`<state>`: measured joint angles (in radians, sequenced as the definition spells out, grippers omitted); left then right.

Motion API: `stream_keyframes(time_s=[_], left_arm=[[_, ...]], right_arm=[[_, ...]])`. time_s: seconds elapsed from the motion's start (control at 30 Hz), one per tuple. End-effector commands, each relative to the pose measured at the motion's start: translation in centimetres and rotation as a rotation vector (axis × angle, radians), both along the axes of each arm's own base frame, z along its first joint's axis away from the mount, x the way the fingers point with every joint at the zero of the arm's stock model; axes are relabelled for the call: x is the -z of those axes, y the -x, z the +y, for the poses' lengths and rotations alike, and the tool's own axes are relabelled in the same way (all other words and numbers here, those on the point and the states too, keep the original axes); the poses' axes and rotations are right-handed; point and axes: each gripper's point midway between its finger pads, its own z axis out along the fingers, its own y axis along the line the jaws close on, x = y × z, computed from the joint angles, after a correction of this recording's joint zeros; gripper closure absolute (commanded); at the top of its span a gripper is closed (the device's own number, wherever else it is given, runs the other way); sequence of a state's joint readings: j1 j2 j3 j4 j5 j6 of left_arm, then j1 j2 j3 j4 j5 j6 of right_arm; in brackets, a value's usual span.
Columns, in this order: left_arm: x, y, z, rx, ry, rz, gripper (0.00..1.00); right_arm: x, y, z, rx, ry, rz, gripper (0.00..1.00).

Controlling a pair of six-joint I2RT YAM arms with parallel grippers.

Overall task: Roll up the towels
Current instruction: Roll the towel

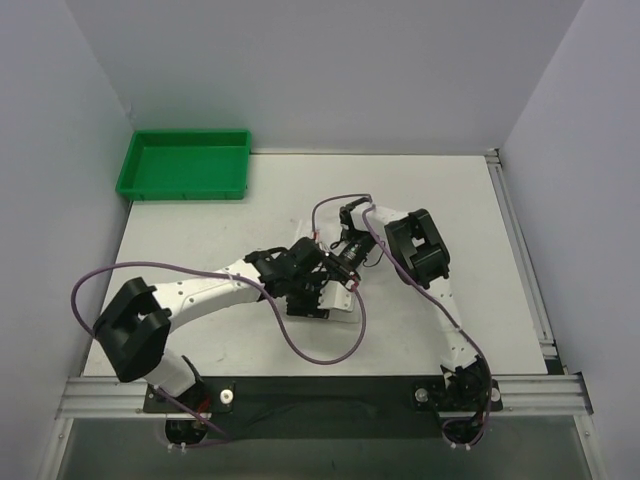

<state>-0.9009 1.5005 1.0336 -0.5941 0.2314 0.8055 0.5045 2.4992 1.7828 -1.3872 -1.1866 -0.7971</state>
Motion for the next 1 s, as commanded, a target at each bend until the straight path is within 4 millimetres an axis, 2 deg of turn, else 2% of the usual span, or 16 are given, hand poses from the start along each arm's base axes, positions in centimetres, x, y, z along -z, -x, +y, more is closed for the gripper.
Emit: stream_keyframes(time_s=[0.0,0.07,0.1,0.13,0.2,0.23,0.3,0.33,0.37,0.47,0.57,0.7,0.77,0.8,0.83,0.97], left_arm=[[1.5,-0.8,-1.4,0.031,-0.008,-0.036,0.39],[3.3,-0.3,-1.0,0.036,-0.047,0.003,0.46],[4.0,-0.1,-0.9,0.040,-0.060,0.019,0.58],[5.0,0.7,-0.5,0.049,-0.082,0.064,0.65],[5.6,1.9,-0.1,0.063,-0.103,0.128,0.83],[6.2,3.5,0.5,0.079,-0.131,0.212,0.90],[5.9,5.1,0.2,0.086,-0.132,0.321,0.99],[6.5,6.3,1.1,0.077,-0.183,0.392,1.00],[6.5,6.8,1.2,0.061,-0.193,0.435,1.00],[6.7,8.1,1.2,0.010,-0.211,0.564,1.00],[6.3,8.6,0.9,-0.053,-0.233,0.709,1.00],[5.2,8.2,-0.2,-0.135,-0.202,0.878,1.00],[5.1,7.0,-0.3,-0.189,-0.210,0.933,1.00],[4.9,6.8,-0.5,-0.203,-0.209,0.961,1.00],[4.9,6.1,-0.6,-0.240,-0.225,1.006,1.00],[5.5,4.9,-0.8,-0.336,-0.259,1.124,1.00]], right_arm=[[-0.4,0.9,-1.9,-0.035,0.097,0.114,1.00],[-0.4,0.6,-2.0,-0.018,0.098,0.117,1.00],[-0.3,0.1,-2.1,-0.005,0.098,0.112,1.00],[-0.2,-0.1,-2.2,0.002,0.101,0.107,1.00],[0.1,-1.3,-2.7,0.025,0.128,0.073,0.98],[0.3,-1.9,-2.9,0.035,0.146,0.052,0.97],[0.6,-3.4,-3.7,0.045,0.190,-0.027,0.90],[0.1,-4.4,-3.8,0.057,0.185,-0.075,0.87],[-0.2,-5.1,-4.0,0.071,0.182,-0.101,0.76],[-2.4,-7.7,-5.0,0.136,0.144,-0.207,0.57],[-4.5,-9.9,-6.7,0.221,0.118,-0.318,0.48],[-7.5,-11.1,-9.7,0.304,0.099,-0.429,0.46],[-9.7,-11.3,-11.2,0.333,0.085,-0.526,0.46],[-10.1,-11.1,-12.4,0.359,0.092,-0.544,0.46],[-11.8,-10.9,-13.1,0.367,0.076,-0.620,0.46],[-14.1,-8.9,-16.2,0.366,0.099,-0.785,0.46]])
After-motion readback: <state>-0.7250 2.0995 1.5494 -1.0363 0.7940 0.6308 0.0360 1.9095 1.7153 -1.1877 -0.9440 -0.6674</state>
